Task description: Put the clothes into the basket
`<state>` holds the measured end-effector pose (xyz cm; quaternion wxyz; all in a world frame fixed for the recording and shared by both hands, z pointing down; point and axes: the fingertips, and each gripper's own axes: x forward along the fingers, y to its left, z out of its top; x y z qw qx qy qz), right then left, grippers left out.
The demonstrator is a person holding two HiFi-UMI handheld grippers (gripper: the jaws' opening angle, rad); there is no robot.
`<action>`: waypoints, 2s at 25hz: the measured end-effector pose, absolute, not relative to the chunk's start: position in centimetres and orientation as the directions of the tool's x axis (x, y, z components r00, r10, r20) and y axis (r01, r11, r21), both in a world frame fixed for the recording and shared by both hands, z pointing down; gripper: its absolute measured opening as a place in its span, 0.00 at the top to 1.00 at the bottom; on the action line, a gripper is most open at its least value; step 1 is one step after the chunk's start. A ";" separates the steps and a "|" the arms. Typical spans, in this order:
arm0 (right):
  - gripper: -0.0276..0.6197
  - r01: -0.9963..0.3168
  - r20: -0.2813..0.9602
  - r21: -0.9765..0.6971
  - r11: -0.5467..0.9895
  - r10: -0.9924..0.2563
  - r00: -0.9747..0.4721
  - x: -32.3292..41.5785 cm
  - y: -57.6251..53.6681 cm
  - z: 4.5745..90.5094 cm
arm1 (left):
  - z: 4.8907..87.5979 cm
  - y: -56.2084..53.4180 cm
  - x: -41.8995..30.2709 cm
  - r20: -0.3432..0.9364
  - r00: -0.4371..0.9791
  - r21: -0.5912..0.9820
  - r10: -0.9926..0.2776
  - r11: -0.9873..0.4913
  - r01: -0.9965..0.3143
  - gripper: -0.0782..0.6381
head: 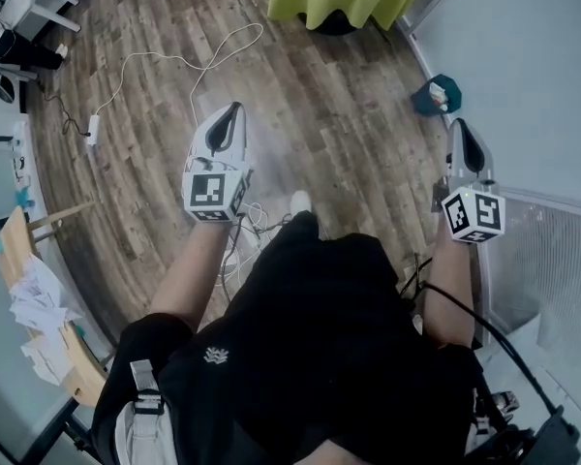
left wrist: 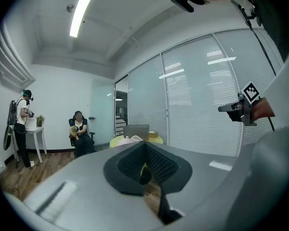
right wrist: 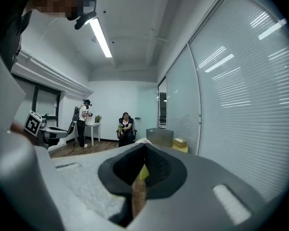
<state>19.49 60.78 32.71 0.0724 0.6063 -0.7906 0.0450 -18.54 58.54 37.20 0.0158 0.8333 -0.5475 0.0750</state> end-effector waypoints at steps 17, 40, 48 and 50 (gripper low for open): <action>0.96 -0.939 0.133 -0.009 0.343 -0.931 -0.341 18.0 45.9 33.8 | 35.3 46.1 -19.6 0.091 0.336 -0.058 -0.938 -0.342 -0.938 0.88; 0.96 -0.857 0.105 -0.050 0.512 -0.851 -0.515 23.9 10.9 34.3 | 30.7 15.9 -9.9 0.092 0.203 -0.132 -0.975 -0.214 -0.968 0.88; 0.96 -0.834 0.142 -0.065 0.547 -0.823 -0.551 21.0 5.4 36.8 | 33.0 8.8 -12.0 0.106 0.190 -0.117 -0.976 -0.202 -0.972 0.88; 0.96 -0.832 0.145 -0.062 0.551 -0.820 -0.554 20.3 3.9 36.8 | 33.6 6.5 -12.2 0.105 0.200 -0.105 -0.974 -0.211 -0.972 0.88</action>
